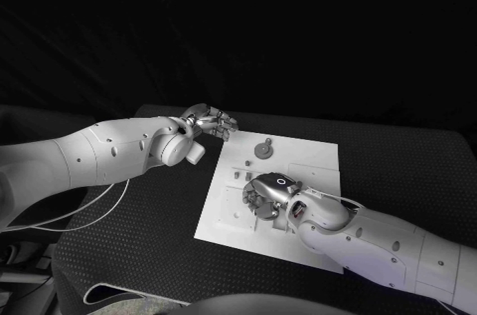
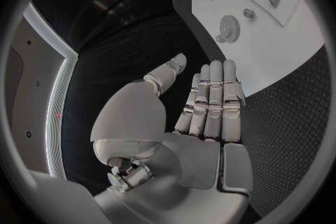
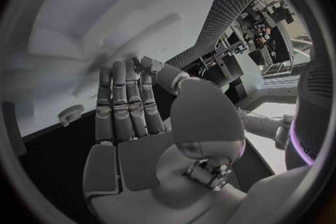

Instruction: Assemble the parts on the task board

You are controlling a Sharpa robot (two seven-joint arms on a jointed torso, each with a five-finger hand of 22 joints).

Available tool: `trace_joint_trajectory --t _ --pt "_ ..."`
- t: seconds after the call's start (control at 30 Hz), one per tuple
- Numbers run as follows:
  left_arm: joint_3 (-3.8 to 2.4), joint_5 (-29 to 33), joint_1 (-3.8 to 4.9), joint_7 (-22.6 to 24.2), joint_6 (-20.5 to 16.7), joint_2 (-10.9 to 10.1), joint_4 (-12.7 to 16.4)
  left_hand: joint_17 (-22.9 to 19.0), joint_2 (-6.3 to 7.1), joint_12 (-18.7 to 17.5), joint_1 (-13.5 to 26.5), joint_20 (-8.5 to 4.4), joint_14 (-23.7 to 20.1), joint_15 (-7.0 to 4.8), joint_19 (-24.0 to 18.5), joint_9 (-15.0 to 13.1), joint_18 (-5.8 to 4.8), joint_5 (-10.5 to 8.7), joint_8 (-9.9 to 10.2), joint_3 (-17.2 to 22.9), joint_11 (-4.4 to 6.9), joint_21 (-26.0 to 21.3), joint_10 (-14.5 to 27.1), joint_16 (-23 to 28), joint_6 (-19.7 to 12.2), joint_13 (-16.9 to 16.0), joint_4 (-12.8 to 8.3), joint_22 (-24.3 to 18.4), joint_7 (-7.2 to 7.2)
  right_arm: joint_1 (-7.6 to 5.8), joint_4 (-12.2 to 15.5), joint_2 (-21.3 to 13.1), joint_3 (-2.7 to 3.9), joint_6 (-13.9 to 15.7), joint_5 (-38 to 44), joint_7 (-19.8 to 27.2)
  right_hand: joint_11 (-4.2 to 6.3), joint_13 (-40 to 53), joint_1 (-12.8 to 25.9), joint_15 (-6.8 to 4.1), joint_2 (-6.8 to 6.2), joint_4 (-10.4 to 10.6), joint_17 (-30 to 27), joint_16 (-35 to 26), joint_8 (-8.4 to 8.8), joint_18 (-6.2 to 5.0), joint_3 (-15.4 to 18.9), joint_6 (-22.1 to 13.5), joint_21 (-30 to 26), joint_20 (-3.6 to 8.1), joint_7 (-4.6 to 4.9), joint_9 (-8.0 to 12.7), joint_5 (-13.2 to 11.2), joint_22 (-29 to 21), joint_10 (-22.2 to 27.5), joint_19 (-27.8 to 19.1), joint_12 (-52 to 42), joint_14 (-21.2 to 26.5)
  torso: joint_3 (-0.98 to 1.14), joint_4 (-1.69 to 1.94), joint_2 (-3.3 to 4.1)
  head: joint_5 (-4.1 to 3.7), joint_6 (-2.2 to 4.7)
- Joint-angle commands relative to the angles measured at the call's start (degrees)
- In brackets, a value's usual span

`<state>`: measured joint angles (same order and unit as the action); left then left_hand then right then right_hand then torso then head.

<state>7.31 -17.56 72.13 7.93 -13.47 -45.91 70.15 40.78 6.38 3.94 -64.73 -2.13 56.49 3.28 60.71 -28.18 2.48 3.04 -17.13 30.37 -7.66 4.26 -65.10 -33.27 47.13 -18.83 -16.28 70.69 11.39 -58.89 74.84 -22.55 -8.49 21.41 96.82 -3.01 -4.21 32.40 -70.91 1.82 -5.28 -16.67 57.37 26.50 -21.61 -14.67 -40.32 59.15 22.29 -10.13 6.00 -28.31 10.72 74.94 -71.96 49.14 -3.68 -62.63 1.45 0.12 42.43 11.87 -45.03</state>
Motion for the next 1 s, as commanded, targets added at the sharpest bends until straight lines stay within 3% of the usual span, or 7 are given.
trace_joint_trajectory --t 0.03,0.27,0.37,0.47,0.57,0.7,1.0 --pt "-0.04 -0.15 0.09 0.53 0.32 0.13 0.18 0.09 0.13 0.13 -0.55 -0.09 0.08 0.18 0.31 0.06 0.92 0.27 -0.14 0.01 0.07 -0.35 0.45 0.40 -0.40 0.08 0.09 -0.06 -0.18 0.48 -0.20 -0.09 -0.43 -2.72 2.33 -0.78 0.01 0.02 0.07 0.16 0.39 -0.06 -0.09 -0.09 0.20 -0.33 -0.19 0.06 -0.13 0.09 0.05 -0.04 0.17 1.16 -0.23 0.08 -0.20 -0.18 0.02 0.00 0.01 -0.02 0.01" --pt "-0.04 -0.15 0.09 0.48 0.34 0.07 0.16 0.11 0.13 0.13 -0.56 -0.09 0.09 0.18 0.31 0.06 0.92 0.27 -0.14 0.01 0.07 -0.35 0.47 0.42 -0.42 0.09 0.09 -0.07 -0.18 0.47 -0.37 -0.10 -0.45 -2.14 0.35 0.09 -0.64 -0.62 0.63 0.60 -0.14 0.02 -0.38 -0.47 1.08 -0.25 0.04 -1.11 -0.58 -0.14 0.62 0.04 0.17 1.15 1.29 -0.63 0.08 0.64 0.02 0.01 0.02 -0.10 0.06" --pt "-0.04 -0.15 0.09 0.46 0.34 0.07 0.16 0.12 0.14 0.12 -0.55 -0.09 0.09 0.19 0.31 0.06 0.92 0.27 -0.15 0.01 0.06 -0.35 0.48 0.43 -0.43 0.09 0.09 -0.07 -0.18 0.46 -0.57 -0.25 -0.45 -0.52 -1.05 1.12 -1.74 -2.14 2.26 1.02 -2.67 0.33 -0.52 -0.57 4.18 -0.14 1.15 -6.29 -0.82 -0.39 2.94 1.27 0.15 1.26 4.00 -1.33 0.08 1.55 0.01 0.00 0.02 -0.13 0.08" --pt "-0.04 -0.15 0.09 0.41 0.37 0.11 0.11 0.13 0.08 0.12 -0.61 -0.10 0.09 0.18 0.31 0.06 0.93 0.29 -0.15 0.06 0.06 -0.35 0.50 0.45 -0.45 0.10 0.08 -0.07 -0.18 0.45 -0.55 -0.42 -0.45 0.92 -1.50 1.45 -3.19 -4.12 2.47 1.47 -4.38 0.37 -0.57 -0.59 5.68 -0.02 1.57 -9.04 -1.03 -0.57 4.18 2.23 0.15 1.31 7.40 -2.21 0.11 2.63 0.03 -0.01 0.01 -0.17 0.09" --pt "-0.04 -0.15 0.09 0.42 0.36 0.12 0.10 0.15 0.04 0.12 -0.67 -0.10 0.09 0.18 0.31 0.07 0.93 0.32 -0.16 0.11 0.06 -0.35 0.51 0.47 -0.47 0.10 0.07 -0.08 -0.18 0.45 -0.54 -0.54 -0.45 1.33 -1.62 1.50 -4.27 -5.84 2.81 1.68 -5.51 0.73 -0.54 -0.41 6.55 0.02 2.02 -11.09 -0.92 -0.72 4.05 2.95 0.13 1.34 10.08 -2.51 0.13 3.17 0.01 0.00 0.00 -0.20 0.07" --pt "-0.04 -0.15 0.09 0.33 0.46 0.15 0.10 0.16 0.06 0.12 -0.67 -0.10 0.10 0.18 0.31 0.07 0.93 0.32 -0.16 0.11 0.05 -0.35 0.53 0.48 -0.48 0.11 0.08 -0.08 -0.17 0.45 -0.49 -0.78 -0.45 2.13 -1.63 1.29 -4.90 -7.25 2.98 1.93 -6.26 0.98 -0.57 -0.30 6.74 0.07 2.40 -12.05 -0.84 -0.82 4.02 3.35 0.13 1.34 11.71 -2.97 0.08 3.77 -0.01 0.02 -0.01 -0.29 0.13" --pt "-0.04 -0.16 0.09 0.34 0.43 0.13 -0.04 0.18 0.07 0.10 -0.67 -0.10 0.12 0.18 0.32 0.08 0.93 0.33 -0.15 0.12 0.03 -0.34 0.57 0.50 -0.53 0.12 0.08 -0.09 -0.15 0.43 -0.03 -1.39 -0.44 5.05 -2.11 1.36 -5.06 -8.06 2.64 1.92 -6.48 1.24 -0.53 0.06 6.71 -0.05 2.34 -12.54 -0.56 -0.82 4.64 3.59 0.15 1.36 12.14 -2.90 -0.09 3.69 0.01 0.00 0.01 -0.28 0.12"
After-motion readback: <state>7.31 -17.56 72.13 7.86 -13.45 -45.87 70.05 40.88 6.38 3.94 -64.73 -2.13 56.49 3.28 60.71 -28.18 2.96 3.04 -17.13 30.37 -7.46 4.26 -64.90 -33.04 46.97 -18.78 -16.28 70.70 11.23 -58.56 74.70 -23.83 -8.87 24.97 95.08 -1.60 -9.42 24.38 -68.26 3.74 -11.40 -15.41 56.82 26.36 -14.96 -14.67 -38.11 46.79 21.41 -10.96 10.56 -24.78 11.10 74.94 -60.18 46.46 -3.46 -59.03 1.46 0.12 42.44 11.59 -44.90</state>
